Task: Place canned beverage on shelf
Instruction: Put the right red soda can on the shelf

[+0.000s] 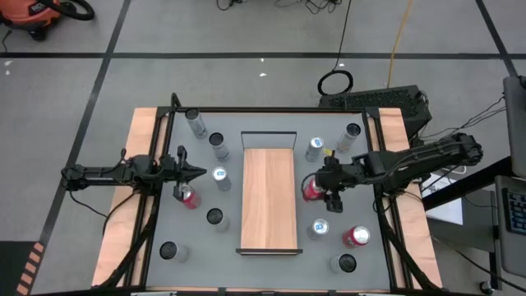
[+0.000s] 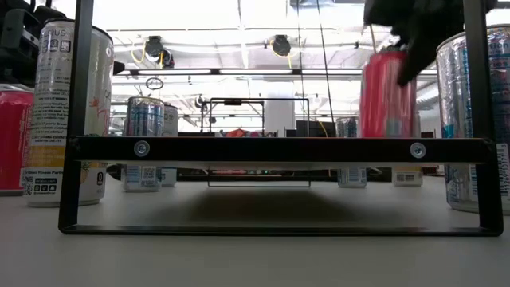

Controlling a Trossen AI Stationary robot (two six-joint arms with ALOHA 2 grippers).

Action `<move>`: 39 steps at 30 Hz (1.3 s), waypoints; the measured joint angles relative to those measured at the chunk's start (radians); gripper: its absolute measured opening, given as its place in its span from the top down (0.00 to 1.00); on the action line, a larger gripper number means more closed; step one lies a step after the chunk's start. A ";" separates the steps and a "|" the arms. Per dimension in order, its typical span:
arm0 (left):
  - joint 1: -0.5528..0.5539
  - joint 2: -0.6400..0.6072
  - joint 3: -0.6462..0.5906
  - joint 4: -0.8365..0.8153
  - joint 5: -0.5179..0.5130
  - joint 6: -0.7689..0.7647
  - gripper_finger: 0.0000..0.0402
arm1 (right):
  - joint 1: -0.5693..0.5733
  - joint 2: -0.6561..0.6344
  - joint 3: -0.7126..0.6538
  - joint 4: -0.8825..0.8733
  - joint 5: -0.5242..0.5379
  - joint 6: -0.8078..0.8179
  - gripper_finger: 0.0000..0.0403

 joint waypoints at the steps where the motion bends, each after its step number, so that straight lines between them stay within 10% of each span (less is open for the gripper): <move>1: 0.000 0.000 0.000 0.002 -0.001 0.000 1.00 | 0.000 -0.008 0.012 -0.014 0.000 -0.012 0.36; 33: 0.000 0.031 0.015 0.141 -0.138 -0.045 1.00 | 0.001 -0.032 0.120 0.188 0.080 -0.317 0.36; 39: 0.000 0.104 0.074 0.154 -0.207 -0.025 0.88 | -0.026 0.023 0.120 0.325 0.079 -0.439 0.36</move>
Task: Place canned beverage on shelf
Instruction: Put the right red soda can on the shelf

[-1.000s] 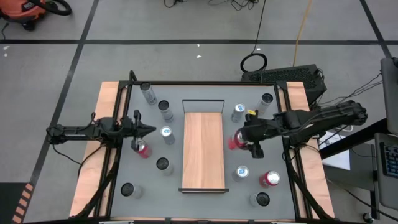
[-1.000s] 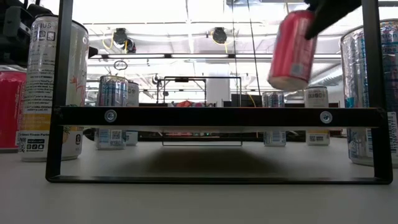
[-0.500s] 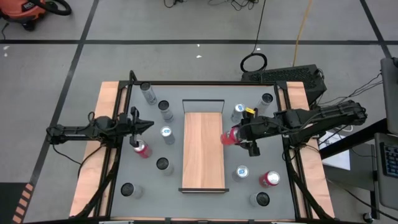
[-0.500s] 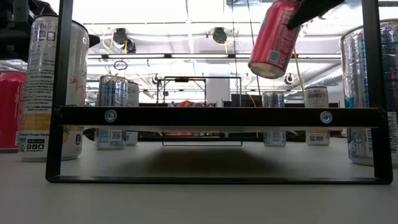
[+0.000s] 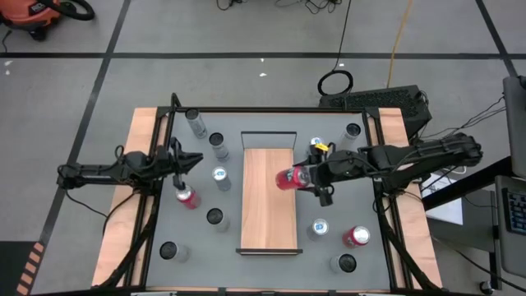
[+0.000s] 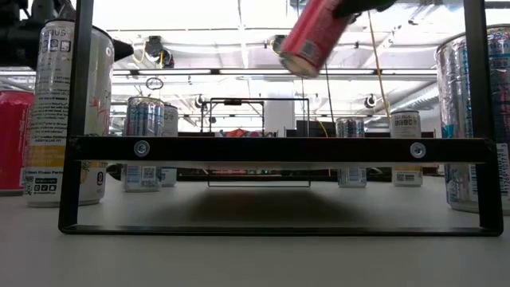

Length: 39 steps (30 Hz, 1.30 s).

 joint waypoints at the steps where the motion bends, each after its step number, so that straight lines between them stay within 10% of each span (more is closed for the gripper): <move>1: 0.001 0.016 0.008 0.015 -0.007 0.004 0.83 | -0.007 0.012 0.000 0.025 0.001 -0.021 0.36; 11: 0.001 0.214 0.094 0.135 0.009 -0.002 0.39 | -0.058 0.119 -0.001 0.183 -0.002 -0.116 0.36; 27: 0.000 0.643 0.245 0.232 0.171 -0.026 0.31 | -0.058 0.237 -0.001 0.414 -0.031 -0.216 0.36; 39: 0.001 0.911 0.338 0.376 0.200 0.041 0.07 | -0.059 0.236 -0.001 0.486 -0.083 -0.293 0.36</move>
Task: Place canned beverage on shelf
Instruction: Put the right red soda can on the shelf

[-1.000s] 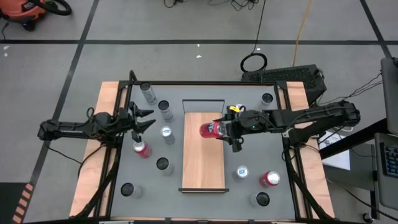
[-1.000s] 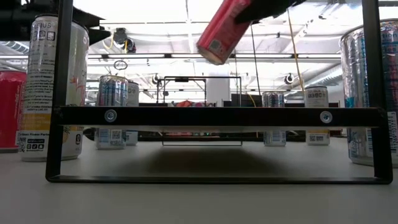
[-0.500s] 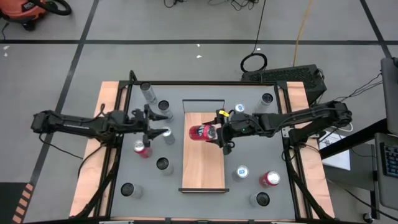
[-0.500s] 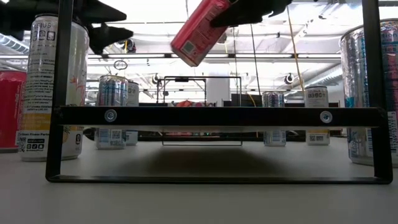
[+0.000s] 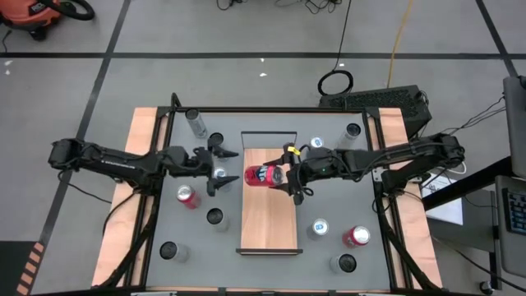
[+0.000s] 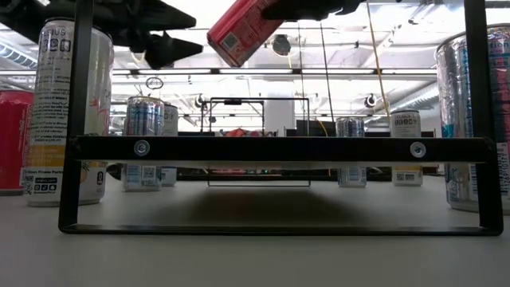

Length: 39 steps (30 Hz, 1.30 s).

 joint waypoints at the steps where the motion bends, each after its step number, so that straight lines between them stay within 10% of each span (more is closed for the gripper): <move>1: 0.000 0.017 0.011 0.002 0.018 0.008 0.06 | -0.001 0.000 0.000 0.000 0.000 0.000 0.36; 27: 0.000 0.298 0.185 0.007 0.224 0.038 0.05 | 0.000 0.000 0.000 0.022 -0.053 -0.049 0.36; 39: 0.001 0.301 0.188 -0.002 0.242 0.043 0.27 | 0.000 0.000 0.000 0.016 -0.059 -0.044 0.36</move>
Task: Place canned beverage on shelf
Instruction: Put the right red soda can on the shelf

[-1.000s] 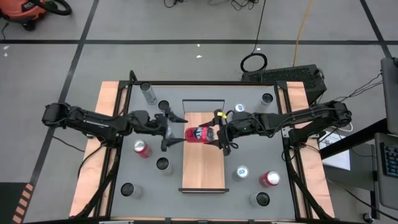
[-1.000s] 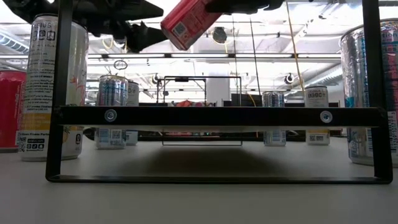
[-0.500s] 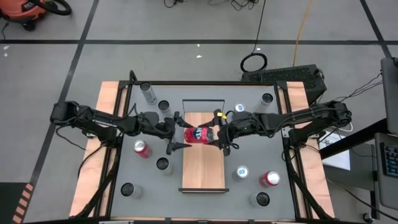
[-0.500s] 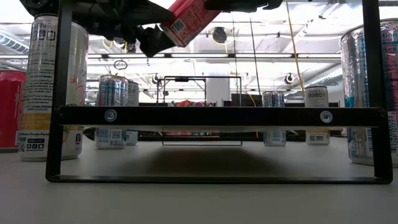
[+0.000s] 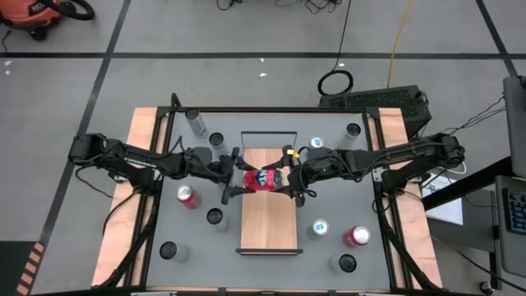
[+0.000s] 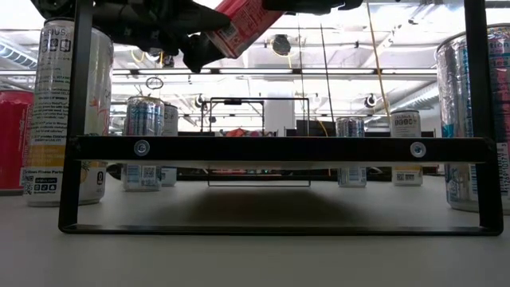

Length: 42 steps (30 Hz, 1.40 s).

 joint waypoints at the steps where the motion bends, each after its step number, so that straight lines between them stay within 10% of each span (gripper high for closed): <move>1: 0.000 0.000 0.000 -0.002 0.001 0.000 0.28 | 0.000 0.000 0.000 -0.001 0.000 0.000 0.36; 27: -0.005 -0.016 -0.001 0.004 0.004 -0.007 0.30 | 0.000 -0.002 0.001 -0.038 0.021 0.301 0.17; 42: -0.082 -0.093 -0.002 0.011 -0.203 0.117 0.30 | -0.001 -0.005 -0.006 -0.069 0.089 0.473 0.17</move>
